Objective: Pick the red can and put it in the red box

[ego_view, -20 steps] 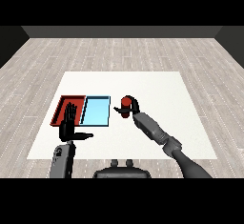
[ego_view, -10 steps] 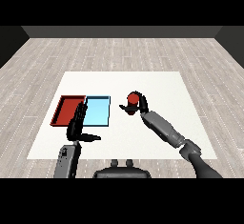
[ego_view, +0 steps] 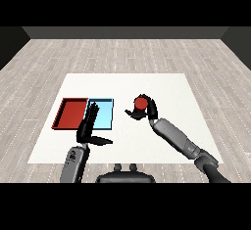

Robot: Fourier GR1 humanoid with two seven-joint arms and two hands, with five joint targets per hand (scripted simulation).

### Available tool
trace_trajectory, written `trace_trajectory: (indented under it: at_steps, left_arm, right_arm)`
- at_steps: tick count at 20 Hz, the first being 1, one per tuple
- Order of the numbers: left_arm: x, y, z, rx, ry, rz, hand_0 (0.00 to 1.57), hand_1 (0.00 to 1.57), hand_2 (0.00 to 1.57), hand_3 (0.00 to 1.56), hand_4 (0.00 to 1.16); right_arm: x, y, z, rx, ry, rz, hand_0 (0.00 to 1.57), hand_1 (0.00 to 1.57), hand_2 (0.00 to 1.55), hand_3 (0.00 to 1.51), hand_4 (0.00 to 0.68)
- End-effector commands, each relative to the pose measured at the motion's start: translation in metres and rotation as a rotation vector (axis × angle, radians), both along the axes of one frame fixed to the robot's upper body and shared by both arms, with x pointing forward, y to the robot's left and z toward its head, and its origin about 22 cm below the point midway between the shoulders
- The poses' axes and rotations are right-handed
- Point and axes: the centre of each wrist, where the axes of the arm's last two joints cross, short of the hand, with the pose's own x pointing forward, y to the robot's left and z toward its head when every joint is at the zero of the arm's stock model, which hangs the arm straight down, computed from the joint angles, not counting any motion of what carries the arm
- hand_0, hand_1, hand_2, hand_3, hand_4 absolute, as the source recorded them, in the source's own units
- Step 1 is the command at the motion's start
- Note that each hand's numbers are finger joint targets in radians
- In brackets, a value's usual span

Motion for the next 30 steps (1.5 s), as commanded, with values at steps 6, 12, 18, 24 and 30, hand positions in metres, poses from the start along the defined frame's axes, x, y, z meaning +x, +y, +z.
trace_trajectory:
  at_steps: [6,12,18,24,30]
  left_arm:
    - [0.014,-0.046,0.013,0.065,0.063,-0.053,0.0,0.0,0.0,0.0,0.0]
    - [0.038,-0.088,0.01,0.102,0.098,-0.091,0.0,0.0,0.0,0.0,0.0]
    - [0.035,-0.079,0.008,0.075,0.141,-0.117,0.0,0.0,0.0,0.0,0.0]
    - [0.048,-0.091,-0.012,0.067,0.167,-0.134,0.0,0.0,0.0,0.0,0.0]
    - [0.054,-0.101,-0.033,0.052,0.204,-0.116,0.0,0.0,0.0,0.0,0.0]
  right_arm:
    - [-0.026,-0.028,0.041,0.033,-0.101,-0.031,1.52,1.52,1.47,1.4,0.58]
    - [-0.026,-0.019,0.058,-0.003,-0.127,0.026,1.51,1.51,1.47,1.4,0.576]
    - [-0.053,0.0,0.044,0.01,-0.151,0.031,1.5,1.5,1.45,1.38,0.554]
    - [-0.053,-0.007,0.055,-0.014,-0.144,0.051,1.44,1.44,1.43,1.38,0.532]
    - [-0.038,0.012,0.062,0.007,-0.148,0.071,1.47,1.47,1.45,1.38,0.556]
